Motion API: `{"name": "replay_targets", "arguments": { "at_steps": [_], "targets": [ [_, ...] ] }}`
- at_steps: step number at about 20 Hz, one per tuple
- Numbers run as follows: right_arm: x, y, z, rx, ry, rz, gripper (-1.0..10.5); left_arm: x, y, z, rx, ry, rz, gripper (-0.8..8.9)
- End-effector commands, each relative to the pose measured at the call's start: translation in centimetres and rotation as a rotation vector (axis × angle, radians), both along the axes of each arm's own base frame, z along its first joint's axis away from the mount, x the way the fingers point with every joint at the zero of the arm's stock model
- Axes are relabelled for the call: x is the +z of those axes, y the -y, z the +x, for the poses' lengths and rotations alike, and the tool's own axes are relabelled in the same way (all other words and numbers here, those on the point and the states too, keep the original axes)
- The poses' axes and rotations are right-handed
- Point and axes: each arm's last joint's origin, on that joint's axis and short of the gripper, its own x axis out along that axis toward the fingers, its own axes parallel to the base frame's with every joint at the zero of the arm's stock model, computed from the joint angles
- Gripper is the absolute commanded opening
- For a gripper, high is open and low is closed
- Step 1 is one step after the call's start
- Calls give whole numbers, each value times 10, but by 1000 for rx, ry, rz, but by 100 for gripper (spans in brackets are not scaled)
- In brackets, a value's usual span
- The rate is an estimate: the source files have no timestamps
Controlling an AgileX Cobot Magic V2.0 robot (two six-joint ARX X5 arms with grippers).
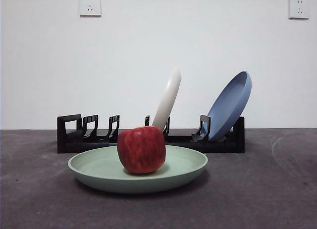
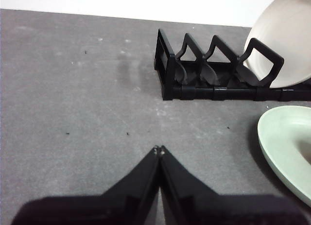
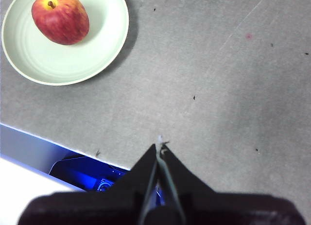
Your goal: Take the green plate from the plate rack,put the plate on the table,take the apple from the table,put the apple in the plate
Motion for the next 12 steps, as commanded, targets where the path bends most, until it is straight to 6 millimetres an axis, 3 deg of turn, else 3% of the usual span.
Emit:
{"name": "replay_targets", "arguments": {
  "at_steps": [1, 4, 8, 10, 12],
  "targets": [
    [0, 0, 1, -24, 26, 4, -17, -2, 0, 1, -1, -6, -2, -2],
    [8, -4, 13, -75, 220, -15, -17, -3, 0, 1, -1, -20, -1, -2],
    [15, -15, 49, 131, 626, 74, -17, -5, 0, 2, -1, -42, 1, -2],
    [1, -10, 66, 252, 775, 118, -17, -6, 0, 3, 0, -56, 3, -2],
    [-20, 10, 70, 250, 820, 131, -17, -7, 0, 3, -1, -69, 4, -2]
  ]
}}
